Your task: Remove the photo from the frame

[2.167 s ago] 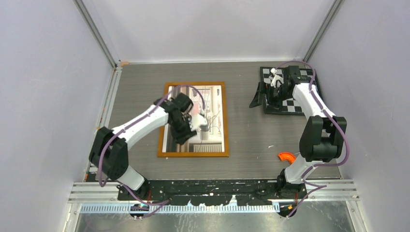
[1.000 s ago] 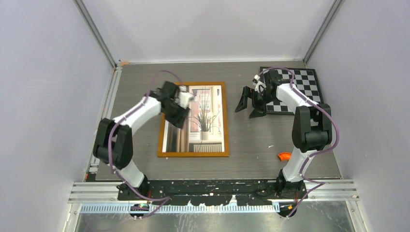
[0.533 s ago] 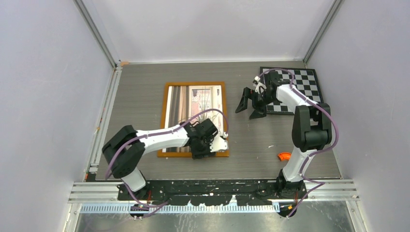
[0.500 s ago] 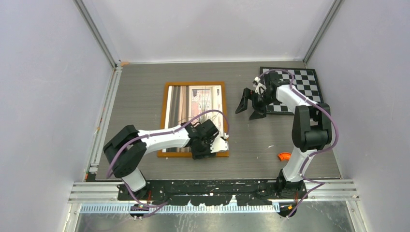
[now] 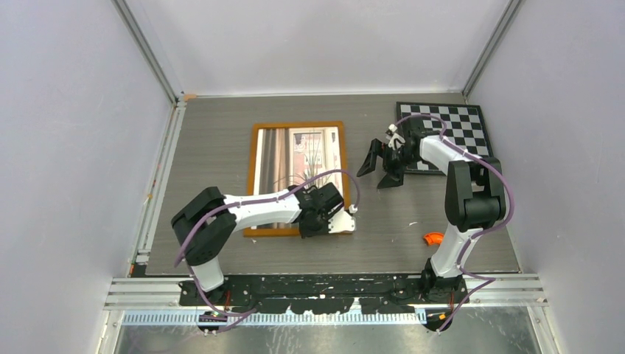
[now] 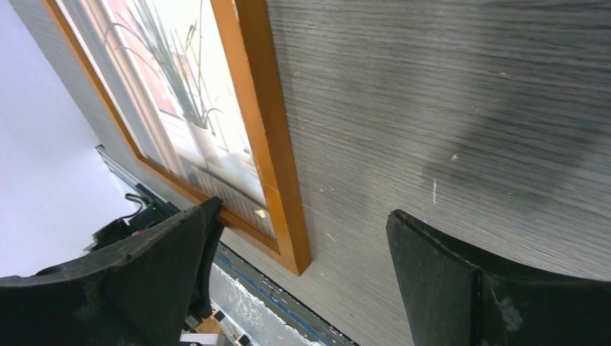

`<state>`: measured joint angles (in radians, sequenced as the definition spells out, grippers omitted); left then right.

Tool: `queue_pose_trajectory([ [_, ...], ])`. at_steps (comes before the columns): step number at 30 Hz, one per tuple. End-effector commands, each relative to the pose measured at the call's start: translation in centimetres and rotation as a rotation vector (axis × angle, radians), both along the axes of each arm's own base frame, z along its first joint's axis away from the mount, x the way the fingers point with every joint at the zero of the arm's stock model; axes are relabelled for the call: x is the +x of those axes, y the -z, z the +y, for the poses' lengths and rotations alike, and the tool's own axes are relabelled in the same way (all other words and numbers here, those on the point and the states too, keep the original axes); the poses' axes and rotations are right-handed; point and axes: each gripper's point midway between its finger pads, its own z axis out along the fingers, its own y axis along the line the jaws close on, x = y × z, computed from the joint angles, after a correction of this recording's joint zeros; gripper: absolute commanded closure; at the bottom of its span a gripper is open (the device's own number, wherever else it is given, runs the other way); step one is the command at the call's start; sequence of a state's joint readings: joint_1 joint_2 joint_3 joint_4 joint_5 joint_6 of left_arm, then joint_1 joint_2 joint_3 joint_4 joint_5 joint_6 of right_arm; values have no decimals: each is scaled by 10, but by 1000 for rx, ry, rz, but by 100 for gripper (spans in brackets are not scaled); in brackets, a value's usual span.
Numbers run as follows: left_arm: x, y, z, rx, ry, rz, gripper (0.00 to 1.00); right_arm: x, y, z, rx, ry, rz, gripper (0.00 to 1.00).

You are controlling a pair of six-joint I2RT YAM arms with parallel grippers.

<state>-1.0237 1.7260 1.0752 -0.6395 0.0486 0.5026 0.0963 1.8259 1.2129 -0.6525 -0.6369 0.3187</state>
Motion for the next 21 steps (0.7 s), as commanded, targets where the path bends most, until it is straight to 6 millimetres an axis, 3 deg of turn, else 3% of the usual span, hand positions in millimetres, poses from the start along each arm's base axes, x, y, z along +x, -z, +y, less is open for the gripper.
queue_pose_trajectory([
  [1, 0, -14, -13, -61, -34, 49, 100, 12, -14, 13, 85, 21, -38, 0],
  [4, -1, -38, -17, -136, -23, 21, 100, 12, -15, 21, 151, 26, -11, 0],
  [11, -1, -71, -14, -206, 10, -37, 100, 17, -15, 41, 317, 72, 77, 0],
  [17, -3, -87, -18, -268, 7, -49, 100, 13, -17, 68, 416, 58, 124, 0],
  [21, -5, -91, -20, -290, 5, -46, 100, 8, -4, 84, 437, 65, 182, 0],
])
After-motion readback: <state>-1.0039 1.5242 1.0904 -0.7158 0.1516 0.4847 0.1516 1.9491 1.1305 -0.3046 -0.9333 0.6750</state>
